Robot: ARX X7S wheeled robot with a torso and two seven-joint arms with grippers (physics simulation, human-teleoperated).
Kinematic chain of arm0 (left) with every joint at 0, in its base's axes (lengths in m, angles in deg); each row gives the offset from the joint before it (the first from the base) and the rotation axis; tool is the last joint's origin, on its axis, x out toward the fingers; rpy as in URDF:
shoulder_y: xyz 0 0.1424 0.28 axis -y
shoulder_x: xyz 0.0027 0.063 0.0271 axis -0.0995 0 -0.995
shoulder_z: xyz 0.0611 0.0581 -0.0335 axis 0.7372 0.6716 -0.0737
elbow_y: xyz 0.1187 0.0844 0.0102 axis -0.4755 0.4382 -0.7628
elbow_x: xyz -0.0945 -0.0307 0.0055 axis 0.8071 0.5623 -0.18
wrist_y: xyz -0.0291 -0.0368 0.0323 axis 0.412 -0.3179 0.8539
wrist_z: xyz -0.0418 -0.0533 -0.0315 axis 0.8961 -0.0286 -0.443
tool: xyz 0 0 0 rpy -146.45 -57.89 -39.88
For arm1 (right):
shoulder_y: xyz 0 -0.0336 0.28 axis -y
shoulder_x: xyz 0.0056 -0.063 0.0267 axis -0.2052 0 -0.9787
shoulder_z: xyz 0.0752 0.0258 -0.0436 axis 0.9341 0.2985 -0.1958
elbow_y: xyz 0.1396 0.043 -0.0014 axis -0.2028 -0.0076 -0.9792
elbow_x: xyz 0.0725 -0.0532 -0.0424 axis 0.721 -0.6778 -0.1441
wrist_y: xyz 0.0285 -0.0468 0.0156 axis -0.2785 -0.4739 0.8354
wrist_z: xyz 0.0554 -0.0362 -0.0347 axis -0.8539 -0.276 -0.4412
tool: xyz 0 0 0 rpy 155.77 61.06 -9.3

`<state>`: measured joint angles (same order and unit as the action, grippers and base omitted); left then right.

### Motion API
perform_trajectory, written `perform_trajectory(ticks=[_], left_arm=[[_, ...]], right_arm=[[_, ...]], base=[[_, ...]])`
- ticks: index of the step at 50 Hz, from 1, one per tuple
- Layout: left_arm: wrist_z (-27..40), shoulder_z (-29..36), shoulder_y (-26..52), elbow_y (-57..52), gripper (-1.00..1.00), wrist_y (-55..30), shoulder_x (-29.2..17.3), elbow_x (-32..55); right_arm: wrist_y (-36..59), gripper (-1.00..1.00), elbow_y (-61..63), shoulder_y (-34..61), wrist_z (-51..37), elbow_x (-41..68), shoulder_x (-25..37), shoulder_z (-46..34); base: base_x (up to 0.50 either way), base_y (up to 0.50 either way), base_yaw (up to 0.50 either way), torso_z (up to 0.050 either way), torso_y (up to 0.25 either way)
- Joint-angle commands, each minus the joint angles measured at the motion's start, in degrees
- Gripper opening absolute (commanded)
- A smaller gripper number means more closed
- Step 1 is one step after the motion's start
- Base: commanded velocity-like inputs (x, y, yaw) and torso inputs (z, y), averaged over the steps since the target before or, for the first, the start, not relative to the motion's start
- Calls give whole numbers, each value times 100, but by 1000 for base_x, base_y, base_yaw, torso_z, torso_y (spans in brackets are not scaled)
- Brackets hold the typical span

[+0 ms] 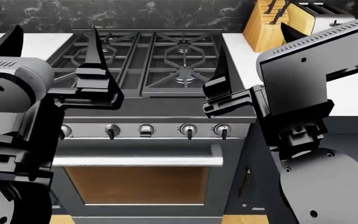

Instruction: Close the right drawer.

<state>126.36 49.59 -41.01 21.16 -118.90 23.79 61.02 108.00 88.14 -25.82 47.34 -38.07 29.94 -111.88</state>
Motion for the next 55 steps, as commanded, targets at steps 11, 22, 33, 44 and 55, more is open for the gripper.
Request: perform_trajectory(ticks=[11,22,33,44,55], left_arm=[[366,153,-29,59,100,366,-314,336],[478,216,-43,82,100,493,-401,425],[528,306,-91,107,100,643,-487,430],[602,374,-70,134,100,724,-550,497],[650,459,-69,175,100,836,-625,515]], right_arm=[[-25,100,77,25,-114,40,14,20],[1,100,93,29,-167,85,2,62],[59,100,129,59,-285,149,4,56],[98,100,123,88,-366,242,-25,93],[26,100,63,69,-402,323,-47,164]], base=[[0,0,0,0,0],[0,0,0,0,0],[0,0,-352,0,0],[0,0,-500,0,0],[0,0,-500,0,0]])
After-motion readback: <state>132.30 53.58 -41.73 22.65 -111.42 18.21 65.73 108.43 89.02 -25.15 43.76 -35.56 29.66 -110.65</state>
